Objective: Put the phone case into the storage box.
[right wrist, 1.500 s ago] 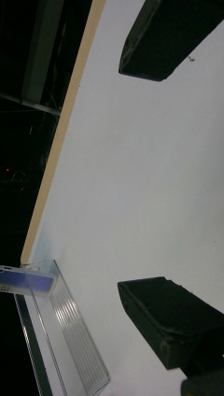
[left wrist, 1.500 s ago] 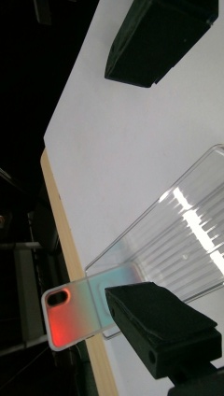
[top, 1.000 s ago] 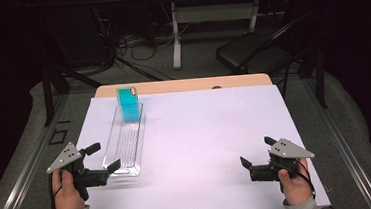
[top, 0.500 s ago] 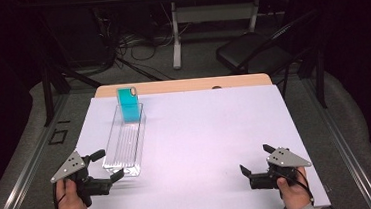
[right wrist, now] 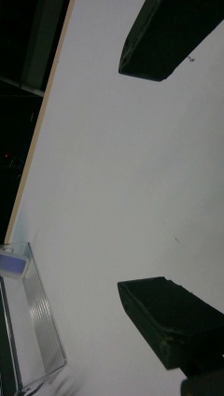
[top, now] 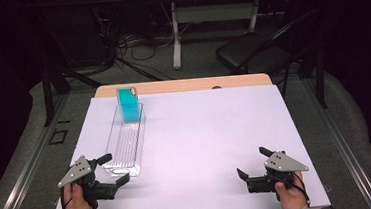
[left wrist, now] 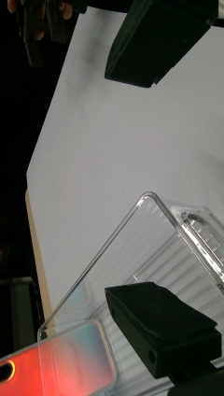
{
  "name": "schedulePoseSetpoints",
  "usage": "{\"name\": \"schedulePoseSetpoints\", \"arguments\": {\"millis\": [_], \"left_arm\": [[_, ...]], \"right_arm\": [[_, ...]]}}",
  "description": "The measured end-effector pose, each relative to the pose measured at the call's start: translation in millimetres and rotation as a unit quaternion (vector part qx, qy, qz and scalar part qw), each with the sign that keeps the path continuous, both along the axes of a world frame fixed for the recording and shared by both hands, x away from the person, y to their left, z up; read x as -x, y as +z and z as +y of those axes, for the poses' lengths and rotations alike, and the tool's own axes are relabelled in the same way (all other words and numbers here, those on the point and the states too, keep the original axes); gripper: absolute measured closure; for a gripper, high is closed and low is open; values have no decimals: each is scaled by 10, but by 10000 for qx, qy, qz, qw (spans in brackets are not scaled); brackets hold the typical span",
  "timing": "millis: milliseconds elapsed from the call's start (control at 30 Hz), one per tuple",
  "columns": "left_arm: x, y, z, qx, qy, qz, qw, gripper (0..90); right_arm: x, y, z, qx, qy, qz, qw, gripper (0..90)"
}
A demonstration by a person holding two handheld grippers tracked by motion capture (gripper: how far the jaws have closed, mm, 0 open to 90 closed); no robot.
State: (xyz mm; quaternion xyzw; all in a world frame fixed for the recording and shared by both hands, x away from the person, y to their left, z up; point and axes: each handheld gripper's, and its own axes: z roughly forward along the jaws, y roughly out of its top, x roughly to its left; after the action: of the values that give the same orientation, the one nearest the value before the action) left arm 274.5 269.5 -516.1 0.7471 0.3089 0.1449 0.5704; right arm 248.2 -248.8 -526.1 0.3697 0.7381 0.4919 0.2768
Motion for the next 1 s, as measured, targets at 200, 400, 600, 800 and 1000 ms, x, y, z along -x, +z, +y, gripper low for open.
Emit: {"name": "schedulePoseSetpoints", "arguments": {"millis": [200,400,600,800,1000], "left_arm": [[1,-48,-33,45,-71,-34,10000,2],[2,-93,-56,96,-119,-29,9999,2],[-10,-126,-82,94,-153,9,9998,2],[-17,-149,-112,78,-184,55,9998,2],[-22,-160,-129,67,-215,70,9997,2]], "right_arm": [[4,-27,-3,-21,4,-49,10000,0],[-14,-84,-11,-88,-13,-6,10000,0],[-21,-114,-1,-105,15,63,9999,0],[-24,-128,20,-67,59,50,9999,0],[-21,-142,60,19,152,76,9999,0]]}}
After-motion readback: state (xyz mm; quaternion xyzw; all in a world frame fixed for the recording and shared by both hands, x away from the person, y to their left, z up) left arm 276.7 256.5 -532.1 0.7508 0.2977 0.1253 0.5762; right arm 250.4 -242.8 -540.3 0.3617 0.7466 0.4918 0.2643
